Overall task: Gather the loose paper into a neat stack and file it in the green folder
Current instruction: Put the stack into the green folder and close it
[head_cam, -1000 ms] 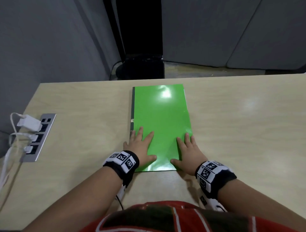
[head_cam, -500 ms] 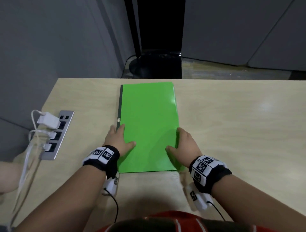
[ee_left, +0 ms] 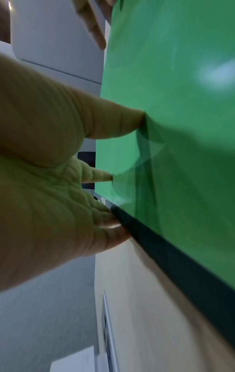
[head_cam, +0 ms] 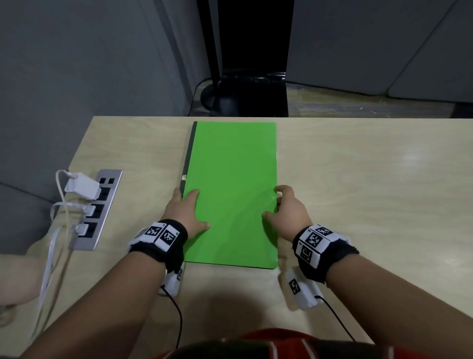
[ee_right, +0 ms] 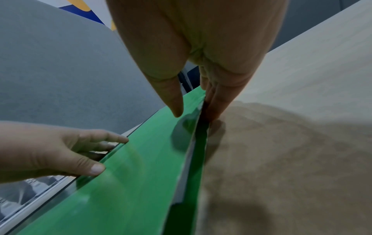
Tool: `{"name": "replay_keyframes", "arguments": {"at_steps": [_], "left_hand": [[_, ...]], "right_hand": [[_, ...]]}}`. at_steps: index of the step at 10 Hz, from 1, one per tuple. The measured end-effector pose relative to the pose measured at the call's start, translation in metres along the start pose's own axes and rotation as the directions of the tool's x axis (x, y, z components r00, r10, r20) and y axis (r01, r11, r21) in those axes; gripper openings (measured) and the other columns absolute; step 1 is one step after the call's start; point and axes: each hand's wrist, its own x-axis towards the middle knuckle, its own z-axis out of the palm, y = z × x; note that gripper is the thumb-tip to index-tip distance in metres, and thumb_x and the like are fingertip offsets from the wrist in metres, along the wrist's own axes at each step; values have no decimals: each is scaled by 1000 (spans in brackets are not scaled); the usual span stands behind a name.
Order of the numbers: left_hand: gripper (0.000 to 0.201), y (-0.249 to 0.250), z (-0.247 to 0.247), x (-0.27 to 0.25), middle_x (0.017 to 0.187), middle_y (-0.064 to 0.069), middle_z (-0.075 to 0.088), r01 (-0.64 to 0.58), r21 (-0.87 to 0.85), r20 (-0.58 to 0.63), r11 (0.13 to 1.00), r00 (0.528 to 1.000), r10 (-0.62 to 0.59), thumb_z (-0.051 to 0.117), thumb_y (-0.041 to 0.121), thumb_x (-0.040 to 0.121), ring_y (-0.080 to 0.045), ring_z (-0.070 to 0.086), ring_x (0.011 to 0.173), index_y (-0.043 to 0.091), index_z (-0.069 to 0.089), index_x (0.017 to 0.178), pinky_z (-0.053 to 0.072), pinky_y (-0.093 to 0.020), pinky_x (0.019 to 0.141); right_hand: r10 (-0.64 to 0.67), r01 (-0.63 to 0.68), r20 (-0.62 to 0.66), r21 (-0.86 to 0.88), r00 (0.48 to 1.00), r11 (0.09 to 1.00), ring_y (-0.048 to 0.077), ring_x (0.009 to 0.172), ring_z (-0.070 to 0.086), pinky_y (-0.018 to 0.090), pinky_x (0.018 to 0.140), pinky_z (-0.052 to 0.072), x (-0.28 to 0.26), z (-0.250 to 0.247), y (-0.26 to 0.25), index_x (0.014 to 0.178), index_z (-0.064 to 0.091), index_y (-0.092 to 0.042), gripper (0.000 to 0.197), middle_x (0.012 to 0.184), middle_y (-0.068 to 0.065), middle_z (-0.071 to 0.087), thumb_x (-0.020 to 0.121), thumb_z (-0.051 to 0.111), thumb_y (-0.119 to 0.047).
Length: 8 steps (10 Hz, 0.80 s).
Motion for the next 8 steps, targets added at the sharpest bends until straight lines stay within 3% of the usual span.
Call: {"name": "replay_keyframes", "arguments": {"at_steps": [1,2,4,5,7,8], "left_hand": [[96,-1,-2,1,159,-9,-9,-18,63,-20,998,1000,20,76,37,71,-34,8,145,34,17,146,26,-53,113],[96,5,-1,0,158,-3,-13,-114,166,10,979,993,114,75,36,70,-33,-3,146,45,14,143,24,-60,111],[101,12,7,2,159,0,-12,-159,188,113,969,984,140,76,44,67,-37,-4,145,48,8,142,24,-66,108],[101,13,5,1,159,-1,-11,-167,199,116,966,982,146,76,43,67,-37,-4,145,47,9,142,24,-66,108],[91,20,-3,-26,159,-3,-8,-202,192,35,961,979,199,68,48,73,-34,0,146,38,12,145,25,-59,112],[78,18,2,-58,158,-3,9,-275,104,-17,956,960,278,64,43,79,-29,17,143,35,21,144,28,-47,114]], "right_hand": [[-18,18,15,-18,1000,1000,29,104,61,33,85,48,3,2,-3,139,30,-16,67,122,14,61,83,67,-17],[-37,39,52,-30,998,999,29,105,61,33,87,48,4,3,-9,140,29,-14,68,122,15,61,84,66,-16],[-33,36,60,-60,998,998,28,117,56,36,100,47,3,4,-10,140,30,-11,71,134,15,53,82,69,-23],[-24,30,62,-88,998,996,27,116,56,41,101,48,-3,-1,-9,140,32,-10,73,134,15,51,80,70,-27],[-102,122,109,-199,989,972,27,120,52,37,102,44,-30,-40,-10,141,34,-13,66,139,14,43,86,65,-35],[-214,227,83,-211,973,951,22,119,52,33,101,43,-55,-81,-14,140,36,-17,65,140,8,43,86,64,-41]]}}
